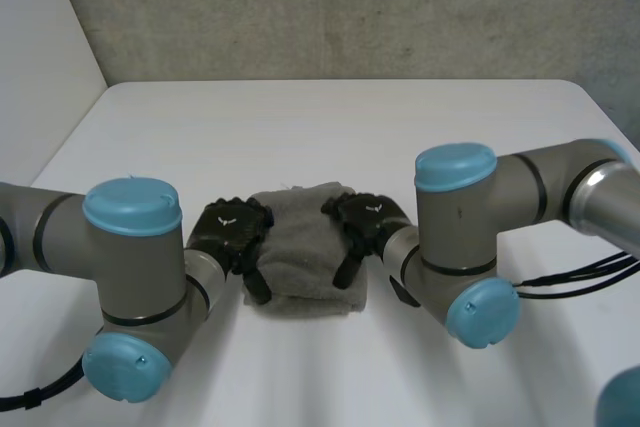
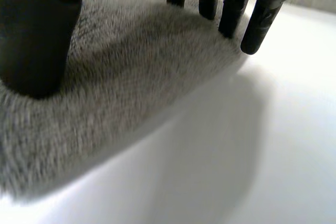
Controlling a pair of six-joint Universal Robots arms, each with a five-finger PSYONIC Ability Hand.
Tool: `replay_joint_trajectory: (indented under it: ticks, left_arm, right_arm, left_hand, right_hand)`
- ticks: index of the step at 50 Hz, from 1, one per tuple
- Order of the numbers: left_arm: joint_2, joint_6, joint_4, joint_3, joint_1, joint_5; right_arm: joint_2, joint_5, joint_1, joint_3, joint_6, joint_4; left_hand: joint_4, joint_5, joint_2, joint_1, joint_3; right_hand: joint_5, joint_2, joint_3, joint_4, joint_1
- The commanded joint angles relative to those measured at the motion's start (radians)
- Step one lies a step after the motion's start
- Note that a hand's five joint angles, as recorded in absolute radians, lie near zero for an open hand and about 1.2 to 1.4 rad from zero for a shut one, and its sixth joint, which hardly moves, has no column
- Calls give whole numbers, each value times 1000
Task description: Fold the towel.
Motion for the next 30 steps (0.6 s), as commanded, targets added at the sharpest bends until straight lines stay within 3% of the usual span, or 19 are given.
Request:
replay_joint_trajectory:
  ticks: [1, 8, 16, 23, 30]
  left_arm:
    - [74, -8, -3, 13, -2, 1]
    - [203, -18, -13, 30, -15, -5]
    - [393, -15, -49, 68, 5, -12]
    - [477, -18, -170, 131, 108, -15]
    - [487, -18, -220, 143, 116, -16]
  right_arm:
    - [-89, -9, -2, 1, 12, 0]
    - [-277, -8, -28, 24, 18, 9]
    - [-483, 0, -152, 21, 3, 90]
    - [-587, 24, -238, 46, -39, 133]
    - [-626, 75, -275, 100, -114, 127]
  left_hand:
    - [-11, -21, -11, -1, -12]
    - [-14, -24, -14, -4, -15]
    - [-14, -24, -14, -4, -15]
    - [-14, -24, -14, -4, -15]
    - [-14, -24, -14, -4, -15]
  right_hand:
    - [-59, -34, -28, -78, -12]
    - [-59, -34, -28, -78, -12]
    - [-59, -34, -28, -78, -12]
    - [-59, -34, -28, -78, -12]
    - [-59, -34, -28, -78, -12]
